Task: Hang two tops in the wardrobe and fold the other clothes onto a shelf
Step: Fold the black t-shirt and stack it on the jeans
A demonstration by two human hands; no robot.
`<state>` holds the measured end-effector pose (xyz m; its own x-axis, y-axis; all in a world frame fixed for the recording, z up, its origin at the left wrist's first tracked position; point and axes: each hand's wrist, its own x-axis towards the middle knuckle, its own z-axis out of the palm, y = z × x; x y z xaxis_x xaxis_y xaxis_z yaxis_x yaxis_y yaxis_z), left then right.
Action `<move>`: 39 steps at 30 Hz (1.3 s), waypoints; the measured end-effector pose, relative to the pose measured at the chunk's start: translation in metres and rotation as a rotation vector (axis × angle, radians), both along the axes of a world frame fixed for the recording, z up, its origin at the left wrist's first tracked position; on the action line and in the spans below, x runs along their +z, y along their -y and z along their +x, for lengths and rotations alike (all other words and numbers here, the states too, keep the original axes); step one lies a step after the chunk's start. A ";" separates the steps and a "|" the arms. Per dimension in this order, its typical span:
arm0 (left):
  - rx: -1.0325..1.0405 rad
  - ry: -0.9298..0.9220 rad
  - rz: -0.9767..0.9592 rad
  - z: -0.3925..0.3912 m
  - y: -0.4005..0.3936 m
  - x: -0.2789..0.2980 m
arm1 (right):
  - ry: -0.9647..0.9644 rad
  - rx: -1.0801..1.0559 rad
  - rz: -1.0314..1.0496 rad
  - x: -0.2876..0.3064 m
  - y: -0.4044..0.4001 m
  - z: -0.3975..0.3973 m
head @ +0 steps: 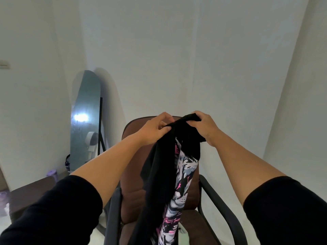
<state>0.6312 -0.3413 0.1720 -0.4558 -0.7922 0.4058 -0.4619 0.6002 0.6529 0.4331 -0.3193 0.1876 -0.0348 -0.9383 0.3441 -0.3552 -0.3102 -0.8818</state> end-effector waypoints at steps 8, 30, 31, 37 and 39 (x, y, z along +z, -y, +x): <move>0.017 0.234 -0.080 -0.011 -0.007 -0.025 | -0.076 -0.077 -0.053 0.005 0.001 -0.003; 0.030 0.195 -0.010 0.016 0.007 -0.024 | -0.103 -0.236 -0.071 0.010 0.003 -0.022; 0.039 0.250 -0.009 0.017 0.008 -0.024 | -0.103 -0.232 -0.068 0.008 0.004 -0.021; 0.084 0.267 -0.046 0.022 0.015 -0.026 | -0.084 -0.266 -0.067 0.000 0.012 -0.019; 0.071 0.357 -0.079 0.024 0.017 -0.029 | -0.081 -0.275 -0.068 0.001 0.014 -0.020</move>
